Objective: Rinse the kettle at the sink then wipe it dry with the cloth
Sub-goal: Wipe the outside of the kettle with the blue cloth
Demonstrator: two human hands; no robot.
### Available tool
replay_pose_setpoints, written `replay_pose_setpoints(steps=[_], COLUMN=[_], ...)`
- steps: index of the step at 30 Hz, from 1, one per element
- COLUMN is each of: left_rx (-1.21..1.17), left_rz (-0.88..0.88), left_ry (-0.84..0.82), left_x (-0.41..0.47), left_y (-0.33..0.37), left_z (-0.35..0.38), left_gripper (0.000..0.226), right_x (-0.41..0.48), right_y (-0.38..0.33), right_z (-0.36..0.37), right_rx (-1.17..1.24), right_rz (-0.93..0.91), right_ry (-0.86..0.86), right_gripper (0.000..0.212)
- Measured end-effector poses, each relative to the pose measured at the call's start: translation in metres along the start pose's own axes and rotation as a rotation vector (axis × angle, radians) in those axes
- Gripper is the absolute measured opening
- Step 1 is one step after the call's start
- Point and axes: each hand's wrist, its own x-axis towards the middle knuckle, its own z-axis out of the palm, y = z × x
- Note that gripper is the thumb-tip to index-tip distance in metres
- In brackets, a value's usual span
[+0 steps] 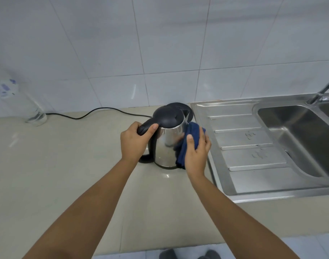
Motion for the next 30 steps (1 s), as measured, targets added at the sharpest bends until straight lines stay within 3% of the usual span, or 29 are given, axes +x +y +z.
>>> replay_pose_setpoints(steps=[3, 7, 12, 17, 20, 24, 27, 30], left_rx=[0.009, 0.011, 0.003, 0.004, 0.013, 0.013, 0.007, 0.010], left_rz=[0.008, 0.027, 0.034, 0.020, 0.018, 0.029, 0.027, 0.024], left_ry=[0.009, 0.000, -0.018, -0.013, -0.009, -0.013, -0.013, -0.021], left_x=[0.000, -0.001, 0.000, -0.001, -0.002, -0.002, -0.001, -0.001], left_y=[0.000, 0.000, 0.001, 0.004, 0.004, 0.005, 0.004, 0.004], left_z=[0.001, 0.000, -0.002, -0.002, -0.001, -0.001, -0.003, -0.002], left_gripper=[0.058, 0.056, 0.062, 0.060, 0.059, 0.058, 0.059, 0.059], right_x=[-0.016, -0.044, -0.008, 0.033, 0.023, -0.004, 0.008, 0.037], right_y=[0.016, 0.000, -0.031, -0.010, -0.002, -0.014, -0.033, -0.037], right_z=[0.000, 0.013, 0.005, -0.009, -0.013, -0.009, -0.008, -0.015], right_rx=[-0.005, -0.059, -0.183, -0.023, -0.020, -0.037, -0.081, -0.105], right_rz=[0.096, -0.117, -0.315, 0.063, 0.172, 0.047, -0.075, 0.009], right_ry=[-0.011, 0.000, 0.006, -0.125, -0.140, -0.061, -0.106, -0.167], right_gripper=[0.055, 0.060, 0.051, 0.044, 0.047, 0.046, 0.040, 0.038])
